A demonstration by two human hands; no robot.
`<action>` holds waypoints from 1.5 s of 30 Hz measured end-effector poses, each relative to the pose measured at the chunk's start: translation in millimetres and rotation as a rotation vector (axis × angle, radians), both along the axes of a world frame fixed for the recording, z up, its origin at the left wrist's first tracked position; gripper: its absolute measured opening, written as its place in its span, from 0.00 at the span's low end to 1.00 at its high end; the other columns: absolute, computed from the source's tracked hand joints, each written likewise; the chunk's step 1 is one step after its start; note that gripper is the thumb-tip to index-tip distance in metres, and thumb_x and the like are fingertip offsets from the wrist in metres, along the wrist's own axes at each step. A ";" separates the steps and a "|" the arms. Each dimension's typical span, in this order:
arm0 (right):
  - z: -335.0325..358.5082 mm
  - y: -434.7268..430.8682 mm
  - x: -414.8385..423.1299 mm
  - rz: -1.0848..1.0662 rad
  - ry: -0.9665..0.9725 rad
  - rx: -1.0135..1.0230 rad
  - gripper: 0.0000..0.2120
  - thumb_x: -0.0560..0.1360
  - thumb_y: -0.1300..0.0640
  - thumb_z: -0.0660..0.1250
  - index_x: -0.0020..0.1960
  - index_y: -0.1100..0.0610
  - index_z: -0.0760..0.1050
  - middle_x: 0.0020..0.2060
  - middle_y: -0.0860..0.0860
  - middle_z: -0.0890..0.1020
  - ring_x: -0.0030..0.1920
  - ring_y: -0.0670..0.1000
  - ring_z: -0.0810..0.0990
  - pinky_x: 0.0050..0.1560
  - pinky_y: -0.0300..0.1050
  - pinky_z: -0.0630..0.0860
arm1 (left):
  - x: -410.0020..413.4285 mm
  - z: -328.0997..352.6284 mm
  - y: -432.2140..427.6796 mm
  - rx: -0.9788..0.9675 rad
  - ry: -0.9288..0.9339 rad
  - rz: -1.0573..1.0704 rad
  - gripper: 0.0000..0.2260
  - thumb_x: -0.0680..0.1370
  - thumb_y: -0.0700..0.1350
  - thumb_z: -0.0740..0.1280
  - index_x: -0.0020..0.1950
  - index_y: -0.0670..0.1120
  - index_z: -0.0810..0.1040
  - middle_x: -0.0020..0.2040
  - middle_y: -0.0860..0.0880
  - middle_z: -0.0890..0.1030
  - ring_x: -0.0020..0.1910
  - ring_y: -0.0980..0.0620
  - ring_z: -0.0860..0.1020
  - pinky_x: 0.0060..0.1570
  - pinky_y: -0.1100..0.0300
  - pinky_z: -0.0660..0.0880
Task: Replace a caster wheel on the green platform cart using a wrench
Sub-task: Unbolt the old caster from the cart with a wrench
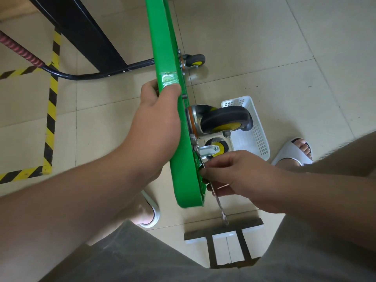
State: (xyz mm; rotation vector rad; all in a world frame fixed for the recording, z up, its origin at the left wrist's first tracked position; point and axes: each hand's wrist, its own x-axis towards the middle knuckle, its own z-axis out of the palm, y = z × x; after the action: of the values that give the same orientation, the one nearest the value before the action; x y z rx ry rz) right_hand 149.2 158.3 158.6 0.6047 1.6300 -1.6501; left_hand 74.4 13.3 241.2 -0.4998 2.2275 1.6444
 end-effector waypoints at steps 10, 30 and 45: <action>-27.7 5.9 -27.6 0.025 0.136 0.139 0.09 0.72 0.58 0.78 0.52 0.51 0.87 0.49 0.48 0.88 0.52 0.47 0.85 0.53 0.38 0.77 | -1.2 -0.4 -1.0 -0.011 0.006 -0.001 0.09 0.85 0.53 0.57 0.64 0.57 0.72 0.44 0.50 0.76 0.35 0.55 0.75 0.25 0.65 0.72; -4.5 15.4 1.1 -0.006 0.002 0.088 0.05 0.75 0.59 0.76 0.49 0.60 0.86 0.45 0.60 0.87 0.47 0.60 0.87 0.47 0.49 0.86 | -0.3 -0.5 -0.7 0.008 -0.004 -0.008 0.10 0.85 0.53 0.57 0.66 0.57 0.72 0.44 0.51 0.76 0.37 0.54 0.74 0.28 0.65 0.74; 6.7 1.2 -3.3 0.035 -0.003 -0.032 0.06 0.77 0.59 0.73 0.50 0.60 0.86 0.44 0.58 0.88 0.41 0.54 0.86 0.44 0.46 0.85 | 0.1 -2.3 -0.8 0.024 -0.005 -0.015 0.10 0.85 0.53 0.57 0.65 0.59 0.71 0.48 0.49 0.78 0.41 0.52 0.76 0.35 0.59 0.77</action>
State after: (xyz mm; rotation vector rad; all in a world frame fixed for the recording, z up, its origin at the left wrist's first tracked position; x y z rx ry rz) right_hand 145.9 159.5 165.3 0.5594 1.6000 -1.6461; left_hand 74.5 12.6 238.8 -0.4796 2.1998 1.6582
